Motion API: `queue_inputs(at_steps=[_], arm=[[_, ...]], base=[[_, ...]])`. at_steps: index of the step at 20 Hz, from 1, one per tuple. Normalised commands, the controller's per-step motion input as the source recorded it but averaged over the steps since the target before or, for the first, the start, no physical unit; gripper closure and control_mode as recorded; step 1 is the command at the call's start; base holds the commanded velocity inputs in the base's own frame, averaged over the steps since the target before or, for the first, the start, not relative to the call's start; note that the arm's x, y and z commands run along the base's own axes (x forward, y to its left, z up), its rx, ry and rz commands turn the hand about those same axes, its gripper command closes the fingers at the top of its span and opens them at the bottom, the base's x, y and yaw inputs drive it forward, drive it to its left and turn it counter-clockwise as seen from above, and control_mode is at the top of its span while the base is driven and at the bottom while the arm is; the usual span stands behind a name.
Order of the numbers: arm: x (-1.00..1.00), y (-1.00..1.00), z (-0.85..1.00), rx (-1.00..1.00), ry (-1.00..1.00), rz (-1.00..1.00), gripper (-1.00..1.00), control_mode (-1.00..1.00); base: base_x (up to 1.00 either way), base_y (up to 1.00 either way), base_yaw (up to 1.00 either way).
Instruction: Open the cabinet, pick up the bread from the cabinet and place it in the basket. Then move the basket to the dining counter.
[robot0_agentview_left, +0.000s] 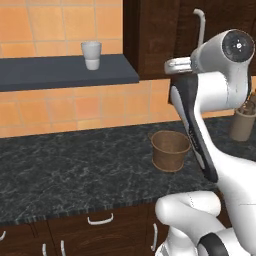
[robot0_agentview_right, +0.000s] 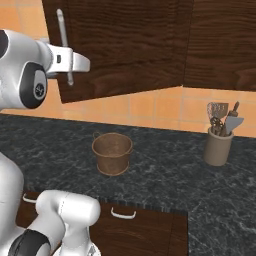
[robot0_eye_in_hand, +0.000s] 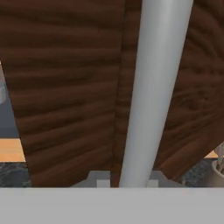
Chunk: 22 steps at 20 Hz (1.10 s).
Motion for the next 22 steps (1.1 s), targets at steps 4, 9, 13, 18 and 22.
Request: queue_inputs(at_steps=[4,9,13,18,22], arm=[[-0.89,-0.18,0.05,0.00,0.07,0.00,1.00,-1.00],[-0.73,0.13,0.06,0.00,0.07,0.00,-1.00,-1.00],[-0.86,0.56,0.21,-0.03,0.01,-0.01,-1.00,-1.00],[-0.76,0.62,0.33,-0.14,0.00,-0.05,-1.00,-1.00],[0.08,0.69,-0.17,-0.17,0.00,-0.02,-1.00,-1.00]], base=[[0.00,0.00,0.00],[0.00,0.00,0.00],[0.00,0.00,0.00],[0.00,0.00,0.00],[0.00,0.00,0.00]])
